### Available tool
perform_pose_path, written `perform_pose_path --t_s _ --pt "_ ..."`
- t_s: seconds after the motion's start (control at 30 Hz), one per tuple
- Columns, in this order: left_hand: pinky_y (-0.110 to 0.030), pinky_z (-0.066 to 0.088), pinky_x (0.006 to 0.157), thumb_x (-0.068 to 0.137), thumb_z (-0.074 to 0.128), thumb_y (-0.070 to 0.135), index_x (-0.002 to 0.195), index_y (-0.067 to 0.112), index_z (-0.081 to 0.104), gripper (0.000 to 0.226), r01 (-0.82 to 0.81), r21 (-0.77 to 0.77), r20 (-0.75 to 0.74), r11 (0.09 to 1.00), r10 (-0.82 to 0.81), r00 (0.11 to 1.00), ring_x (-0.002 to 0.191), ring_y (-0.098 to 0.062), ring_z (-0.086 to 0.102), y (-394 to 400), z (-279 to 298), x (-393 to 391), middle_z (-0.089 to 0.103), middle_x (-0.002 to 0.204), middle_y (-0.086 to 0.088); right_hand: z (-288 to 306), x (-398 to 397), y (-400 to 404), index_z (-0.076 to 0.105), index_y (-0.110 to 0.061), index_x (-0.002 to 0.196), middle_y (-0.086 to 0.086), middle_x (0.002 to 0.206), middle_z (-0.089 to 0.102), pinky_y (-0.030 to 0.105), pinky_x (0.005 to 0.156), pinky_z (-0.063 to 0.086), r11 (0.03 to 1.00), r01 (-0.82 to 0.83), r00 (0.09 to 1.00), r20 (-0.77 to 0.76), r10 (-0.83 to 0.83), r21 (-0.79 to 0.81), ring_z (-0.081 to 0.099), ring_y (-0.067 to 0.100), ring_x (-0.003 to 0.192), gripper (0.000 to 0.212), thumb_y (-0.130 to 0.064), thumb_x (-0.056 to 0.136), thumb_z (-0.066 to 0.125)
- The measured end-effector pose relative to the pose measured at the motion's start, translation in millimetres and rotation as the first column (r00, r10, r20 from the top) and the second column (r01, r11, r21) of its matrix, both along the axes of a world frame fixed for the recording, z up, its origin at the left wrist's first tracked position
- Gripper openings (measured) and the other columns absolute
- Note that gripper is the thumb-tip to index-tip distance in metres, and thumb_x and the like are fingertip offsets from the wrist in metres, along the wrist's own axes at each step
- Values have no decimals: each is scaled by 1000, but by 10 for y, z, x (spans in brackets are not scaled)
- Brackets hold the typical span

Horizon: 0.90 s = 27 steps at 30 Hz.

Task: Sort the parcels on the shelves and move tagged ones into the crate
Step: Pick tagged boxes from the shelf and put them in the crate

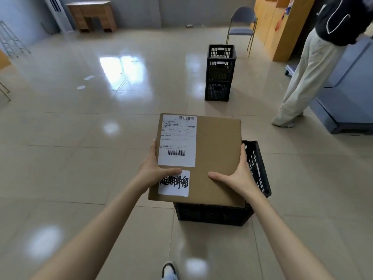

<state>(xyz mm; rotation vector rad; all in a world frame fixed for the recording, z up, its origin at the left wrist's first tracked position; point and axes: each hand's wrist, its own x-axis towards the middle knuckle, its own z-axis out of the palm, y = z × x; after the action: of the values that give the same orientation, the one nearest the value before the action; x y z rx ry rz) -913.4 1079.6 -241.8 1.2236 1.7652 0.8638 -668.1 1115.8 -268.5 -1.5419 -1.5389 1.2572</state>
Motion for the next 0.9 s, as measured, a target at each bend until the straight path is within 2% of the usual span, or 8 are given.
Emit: perform_pose_path --t_s 0.2,0.33,0.4,0.53,0.6,0.7,0.9 --pt "-48 45 98 55 88 23 146 30 8 121 78 -113 111 991 -65 992 115 -23 56 1051 -678 3 51 134 -1 -506 50 889 -12 -35 148 4 154 21 37 112 28 995 68 995 83 -62 -74 34 21 135 138 -39 54 89" --pt "-48 49 93 50 89 22 133 35 24 106 115 -194 140 974 -88 986 106 -21 61 1741 -1189 -29 58 123 1 -948 19 1455 -12 -33 149 5 153 22 32 109 26 979 111 986 140 -87 -171 33 20 136 136 -38 56 88" --pt "-48 49 94 49 88 22 137 35 21 112 127 -239 154 963 -92 984 108 -21 60 2031 -1448 -43 58 124 1 -1183 4 1699 -11 -34 149 4 153 23 31 108 26 971 127 983 154 -97 -204 32 19 136 136 -39 57 88" --pt "-46 51 91 53 89 17 143 32 14 118 116 -320 186 940 -58 981 104 -17 62 2451 -2041 -49 57 123 5 -1722 2 2030 -13 -36 147 4 156 16 38 113 25 951 141 980 175 -95 -274 28 21 139 134 -41 58 87" --pt "-44 52 89 53 89 18 143 34 13 119 104 -353 170 930 -45 984 102 -14 63 2558 -2349 -47 57 123 7 -2025 -24 2145 -15 -37 147 5 155 17 40 112 26 942 145 977 195 -88 -304 28 23 138 134 -41 59 86" --pt "-45 48 94 52 89 20 144 33 6 125 52 -414 129 909 2 992 111 -18 58 2629 -2837 -79 52 130 4 -2533 -120 2282 -17 -41 145 5 153 18 42 111 27 928 130 976 210 -57 -349 27 24 138 134 -42 59 86" --pt "-47 33 108 50 90 30 147 26 -8 138 -54 -499 -31 865 45 999 133 -22 33 2692 -3730 -195 32 145 -7 -3541 -391 2478 -17 -42 144 6 156 13 45 114 22 904 59 982 186 22 -423 22 24 142 134 -44 58 85"
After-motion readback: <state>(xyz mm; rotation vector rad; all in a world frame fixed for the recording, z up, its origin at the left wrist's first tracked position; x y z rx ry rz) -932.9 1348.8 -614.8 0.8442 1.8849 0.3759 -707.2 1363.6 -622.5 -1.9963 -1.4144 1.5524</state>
